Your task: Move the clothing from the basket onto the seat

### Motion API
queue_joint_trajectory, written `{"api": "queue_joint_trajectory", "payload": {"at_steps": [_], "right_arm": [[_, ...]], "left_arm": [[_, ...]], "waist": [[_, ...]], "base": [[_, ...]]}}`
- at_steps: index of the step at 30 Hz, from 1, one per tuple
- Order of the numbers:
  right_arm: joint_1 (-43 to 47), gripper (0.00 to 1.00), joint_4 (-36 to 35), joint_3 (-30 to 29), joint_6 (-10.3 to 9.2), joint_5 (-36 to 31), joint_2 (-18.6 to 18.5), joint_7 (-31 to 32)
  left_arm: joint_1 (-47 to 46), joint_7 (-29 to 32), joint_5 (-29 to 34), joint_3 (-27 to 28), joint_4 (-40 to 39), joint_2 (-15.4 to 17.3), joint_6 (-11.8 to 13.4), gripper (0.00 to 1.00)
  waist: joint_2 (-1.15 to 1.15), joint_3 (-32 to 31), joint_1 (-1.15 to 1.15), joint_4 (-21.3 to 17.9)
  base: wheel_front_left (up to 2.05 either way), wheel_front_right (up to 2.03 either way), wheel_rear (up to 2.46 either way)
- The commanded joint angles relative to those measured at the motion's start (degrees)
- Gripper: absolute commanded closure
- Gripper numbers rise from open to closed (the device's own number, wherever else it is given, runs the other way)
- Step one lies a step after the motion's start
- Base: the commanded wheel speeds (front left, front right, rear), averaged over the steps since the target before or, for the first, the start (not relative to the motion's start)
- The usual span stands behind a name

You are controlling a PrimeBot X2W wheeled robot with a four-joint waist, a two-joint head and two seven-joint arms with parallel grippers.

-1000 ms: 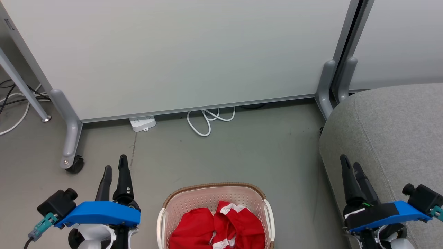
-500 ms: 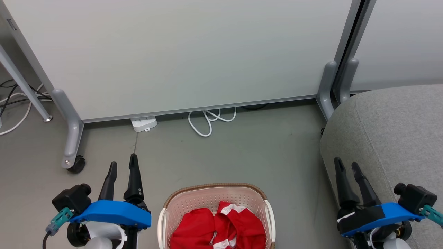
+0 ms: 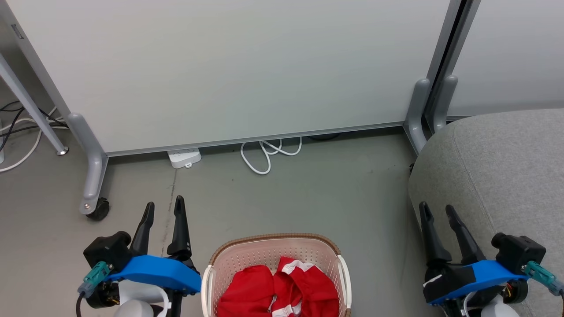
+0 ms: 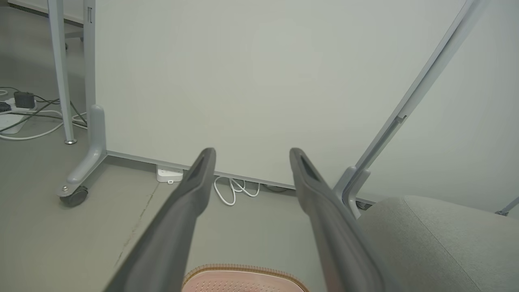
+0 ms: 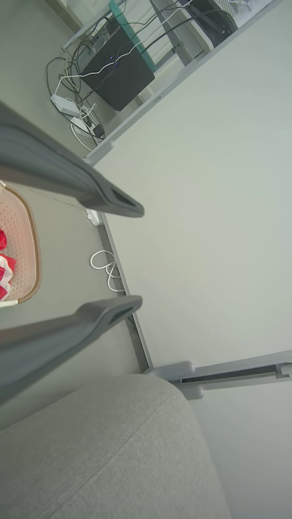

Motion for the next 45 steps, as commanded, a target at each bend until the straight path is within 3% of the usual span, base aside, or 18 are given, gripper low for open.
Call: {"api": "queue_joint_trajectory", "payload": {"at_steps": [1,45], "right_arm": [[-1.24,0.0,-0.12,0.14,0.1,-1.62,-0.43,-0.65],[-1.65,0.0,2.89,1.27,0.1,-22.92,-0.51,-5.8]], "left_arm": [[-1.3,-0.7,1.51,-0.46,-0.12,0.35,0.23,0.0],[-2.55,-5.76,20.22,-3.4,4.93,0.39,-0.07,0.0]], "waist": [[0.0,-0.02,0.0,0.01],[0.0,-0.06,0.0,0.78]], "base": [[0.0,0.0,0.0],[0.0,0.0,0.0]]}}
